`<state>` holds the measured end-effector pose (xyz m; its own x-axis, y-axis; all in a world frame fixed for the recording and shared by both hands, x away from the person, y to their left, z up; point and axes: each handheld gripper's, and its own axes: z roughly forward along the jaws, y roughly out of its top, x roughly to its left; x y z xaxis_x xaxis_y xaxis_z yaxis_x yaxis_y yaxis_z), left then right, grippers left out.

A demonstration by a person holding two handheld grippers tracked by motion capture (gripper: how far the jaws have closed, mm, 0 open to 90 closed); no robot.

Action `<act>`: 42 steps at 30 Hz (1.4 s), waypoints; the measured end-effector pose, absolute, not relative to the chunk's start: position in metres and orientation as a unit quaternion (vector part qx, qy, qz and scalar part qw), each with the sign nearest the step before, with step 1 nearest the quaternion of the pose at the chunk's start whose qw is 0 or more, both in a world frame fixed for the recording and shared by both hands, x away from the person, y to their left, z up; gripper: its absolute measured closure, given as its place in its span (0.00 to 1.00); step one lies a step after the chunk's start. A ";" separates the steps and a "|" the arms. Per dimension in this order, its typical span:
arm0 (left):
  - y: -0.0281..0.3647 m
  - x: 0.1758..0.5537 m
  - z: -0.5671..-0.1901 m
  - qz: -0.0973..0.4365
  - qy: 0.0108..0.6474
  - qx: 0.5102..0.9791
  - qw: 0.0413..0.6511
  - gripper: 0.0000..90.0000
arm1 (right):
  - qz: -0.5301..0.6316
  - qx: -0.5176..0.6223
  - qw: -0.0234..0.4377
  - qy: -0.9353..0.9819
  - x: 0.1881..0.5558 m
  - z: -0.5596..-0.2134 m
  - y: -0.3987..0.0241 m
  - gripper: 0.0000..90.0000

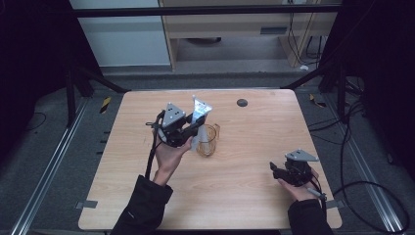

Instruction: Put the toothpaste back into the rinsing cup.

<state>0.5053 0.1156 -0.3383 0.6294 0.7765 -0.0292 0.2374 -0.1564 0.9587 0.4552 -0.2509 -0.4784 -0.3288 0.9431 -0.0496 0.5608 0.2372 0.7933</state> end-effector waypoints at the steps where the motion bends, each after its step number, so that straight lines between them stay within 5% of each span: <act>1: 0.114 0.507 -0.339 0.247 0.352 0.716 0.550 0.76 | 0.349 0.510 0.274 0.737 0.455 -0.479 -0.251 0.35; 42: 0.079 0.561 -0.387 0.259 0.363 0.694 0.565 0.76 | 0.347 0.506 0.272 0.741 0.456 -0.482 -0.251 0.35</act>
<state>0.5608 0.0795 -0.3865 0.6012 0.7974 -0.0510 0.2111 -0.0970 0.9726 0.4561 -0.2512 -0.4823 -0.3394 0.9392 -0.0512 0.5619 0.2461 0.7898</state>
